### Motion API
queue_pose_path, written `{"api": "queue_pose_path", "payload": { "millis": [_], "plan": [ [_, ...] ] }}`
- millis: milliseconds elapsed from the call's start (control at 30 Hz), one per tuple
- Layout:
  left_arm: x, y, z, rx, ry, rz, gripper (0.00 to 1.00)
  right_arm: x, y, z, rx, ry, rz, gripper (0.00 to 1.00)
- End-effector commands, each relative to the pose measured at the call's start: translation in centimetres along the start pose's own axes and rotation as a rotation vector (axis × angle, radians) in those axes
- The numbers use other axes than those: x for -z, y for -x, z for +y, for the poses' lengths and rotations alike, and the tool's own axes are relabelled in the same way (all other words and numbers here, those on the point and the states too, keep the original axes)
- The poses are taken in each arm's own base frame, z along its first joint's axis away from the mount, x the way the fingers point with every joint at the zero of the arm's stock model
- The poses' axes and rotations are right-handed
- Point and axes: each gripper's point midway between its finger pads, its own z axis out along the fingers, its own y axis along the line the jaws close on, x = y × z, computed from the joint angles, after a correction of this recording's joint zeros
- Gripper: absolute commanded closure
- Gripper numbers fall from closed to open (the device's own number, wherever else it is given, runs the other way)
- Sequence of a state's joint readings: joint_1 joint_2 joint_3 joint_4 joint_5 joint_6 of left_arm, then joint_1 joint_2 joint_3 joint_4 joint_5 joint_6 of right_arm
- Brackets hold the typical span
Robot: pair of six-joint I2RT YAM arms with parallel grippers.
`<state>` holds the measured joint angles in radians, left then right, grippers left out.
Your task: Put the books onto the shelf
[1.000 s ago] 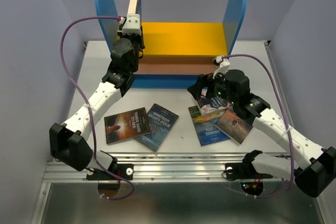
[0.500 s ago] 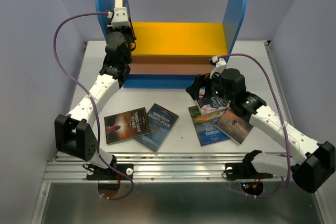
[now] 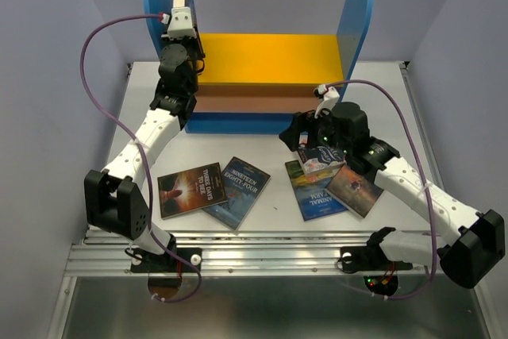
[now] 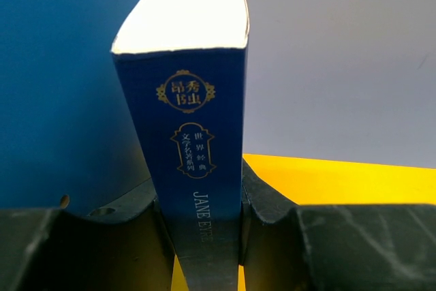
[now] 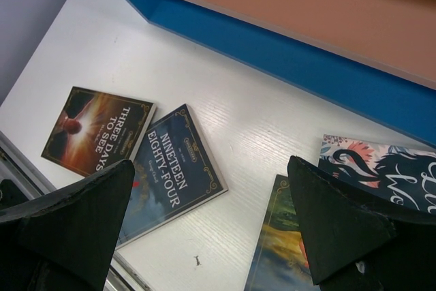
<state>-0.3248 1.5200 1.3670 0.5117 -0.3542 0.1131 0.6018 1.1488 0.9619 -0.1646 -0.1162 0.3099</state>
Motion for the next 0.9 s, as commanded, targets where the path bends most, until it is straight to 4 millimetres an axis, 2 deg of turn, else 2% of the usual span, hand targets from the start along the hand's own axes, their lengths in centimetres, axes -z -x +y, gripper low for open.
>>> {"api": "queue_pose_path", "payload": {
  "millis": [0, 67, 167, 233, 367, 400, 533, 633, 700, 867],
  "plan": [
    [0.5, 5.6, 1.7, 0.077, 0.067, -0.108, 0.9, 0.2, 3.2, 1.3, 0.005, 0.041, -0.078, 0.0],
    [0.5, 5.3, 2.0, 0.084, 0.089, -0.088, 0.9, 0.2, 3.1, 1.4, 0.002, 0.046, -0.074, 0.0],
    [0.3, 5.0, 2.4, 0.085, 0.12, -0.059, 0.77, 0.1, 3.1, 1.4, -0.005, 0.046, -0.074, 0.0],
    [0.2, 4.2, 2.4, 0.085, 0.13, -0.02, 0.71, 0.1, 2.9, 1.4, -0.009, 0.045, -0.07, 0.0],
    [0.5, 3.9, 2.7, 0.106, 0.145, -0.012, 0.67, 0.0, 2.8, 1.4, -0.009, 0.048, -0.065, 0.0],
    [0.7, 4.0, 2.8, 0.111, 0.151, -0.015, 0.56, 0.0, 2.8, 1.5, -0.009, 0.052, -0.066, 0.0],
    [1.0, 4.0, 3.3, 0.113, 0.171, -0.015, 0.54, 0.1, 2.8, 1.5, -0.01, 0.054, -0.067, 0.0],
    [1.3, 4.2, 3.5, 0.128, 0.182, -0.014, 0.46, 0.1, 2.7, 1.5, -0.012, 0.051, -0.064, 0.0],
    [1.6, 4.2, 3.6, 0.148, 0.179, -0.013, 0.46, 0.1, 2.6, 1.5, -0.014, 0.055, -0.061, 0.0],
    [2.3, 4.2, 3.0, 0.174, 0.136, -0.01, 0.42, 0.0, 2.4, 1.7, -0.012, 0.071, -0.051, 0.0]
  ]
}}
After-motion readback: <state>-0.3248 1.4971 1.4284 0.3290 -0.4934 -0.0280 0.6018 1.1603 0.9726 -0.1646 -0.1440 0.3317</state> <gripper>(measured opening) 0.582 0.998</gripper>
